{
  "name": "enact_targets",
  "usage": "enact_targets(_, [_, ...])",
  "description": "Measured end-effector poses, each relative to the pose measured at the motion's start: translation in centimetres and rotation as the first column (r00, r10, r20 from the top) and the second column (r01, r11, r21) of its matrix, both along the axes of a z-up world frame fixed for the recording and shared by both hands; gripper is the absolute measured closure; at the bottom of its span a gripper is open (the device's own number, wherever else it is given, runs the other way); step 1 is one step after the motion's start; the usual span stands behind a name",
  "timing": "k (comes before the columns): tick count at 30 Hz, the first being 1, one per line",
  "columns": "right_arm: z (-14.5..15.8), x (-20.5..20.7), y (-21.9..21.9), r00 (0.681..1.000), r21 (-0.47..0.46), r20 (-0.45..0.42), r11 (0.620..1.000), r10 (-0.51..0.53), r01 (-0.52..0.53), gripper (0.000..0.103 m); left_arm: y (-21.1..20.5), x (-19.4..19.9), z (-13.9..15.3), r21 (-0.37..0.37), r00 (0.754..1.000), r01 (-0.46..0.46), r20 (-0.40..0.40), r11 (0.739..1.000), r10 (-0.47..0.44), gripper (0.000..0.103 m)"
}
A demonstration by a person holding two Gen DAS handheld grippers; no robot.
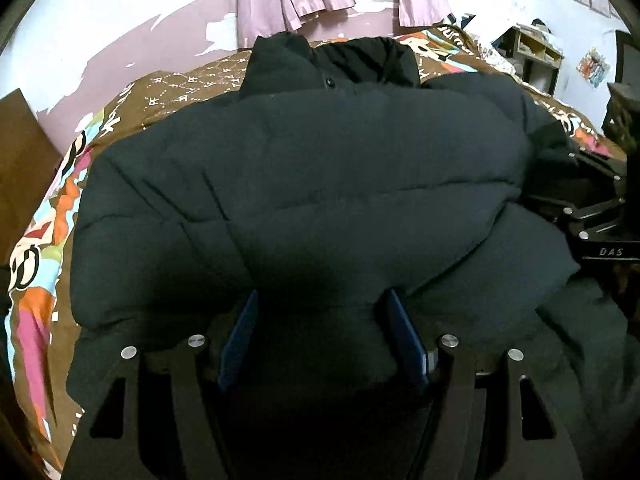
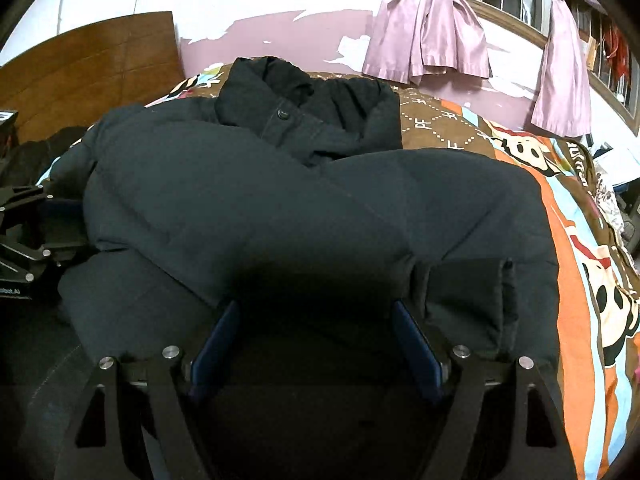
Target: Fold large clothes
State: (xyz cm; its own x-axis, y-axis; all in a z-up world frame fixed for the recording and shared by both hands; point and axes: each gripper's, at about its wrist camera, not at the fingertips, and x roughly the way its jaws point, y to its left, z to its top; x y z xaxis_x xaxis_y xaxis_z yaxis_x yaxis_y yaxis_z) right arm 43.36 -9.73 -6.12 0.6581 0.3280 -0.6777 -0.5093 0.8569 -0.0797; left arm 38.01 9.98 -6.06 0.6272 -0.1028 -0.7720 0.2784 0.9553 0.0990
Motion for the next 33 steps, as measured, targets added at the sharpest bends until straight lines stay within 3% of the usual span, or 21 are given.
enact_targets(5, [0.2, -0.4, 0.1, 1.000, -0.007, 0.015, 1.000, -0.005, 0.005, 0.025, -0.1, -1.0, 0.5, 0.008, 0.999, -0.015, 0.047, 1.000, 0.014, 0.043])
enact_targets(7, [0.9, 0.0, -0.5, 0.999, 0.033, -0.035, 0.999, -0.003, 0.004, 0.024, 0.3, -1.3, 1.6, -0.026, 0.998, -0.053, 0.027, 0.998, 0.054, 0.043])
enact_targets(10, [3.2, 0.1, -2.3, 0.989, 0.200, -0.146, 0.979, -0.013, 0.042, 0.019, 1.0, -2.0, 3.8, -0.136, 0.991, -0.135, -0.037, 0.981, 0.131, 0.038])
enact_targets(13, [6.0, -0.6, -4.4, 0.979, 0.361, -0.206, 0.930, 0.005, 0.071, 0.017, 1.8, -2.7, 5.7, -0.202, 0.981, -0.193, -0.067, 0.960, 0.184, 0.027])
enact_targets(16, [8.9, -2.4, -5.8, 0.986, 0.382, -0.165, 0.921, -0.013, 0.077, 0.012, 1.9, -3.7, 8.0, -0.231, 0.971, -0.239, -0.066, 0.943, 0.230, 0.025])
enact_targets(18, [10.5, -3.6, -6.5, 0.988, 0.387, -0.151, 0.919, -0.019, 0.077, 0.008, 2.0, -5.1, 10.2, -0.268, 0.969, -0.245, -0.064, 0.932, 0.237, 0.010])
enact_targets(20, [12.1, -5.0, -7.4, 0.990, 0.409, -0.138, 0.910, -0.012, 0.068, 0.002, 1.5, -6.5, 12.7, -0.301, 0.971, -0.232, -0.023, 0.925, 0.236, 0.002])
enact_targets(27, [17.9, -9.7, -9.3, 0.997, 0.442, -0.082, 0.896, -0.013, 0.048, 0.000, -1.1, -10.9, 19.9, -0.368, 0.973, -0.193, 0.049, 0.910, 0.226, 0.002])
enact_targets(33, [22.7, -13.3, -10.0, 0.998, 0.419, -0.063, 0.907, -0.014, 0.040, 0.000, -3.1, -14.1, 25.1, -0.329, 0.965, -0.206, 0.085, 0.922, 0.246, 0.002])
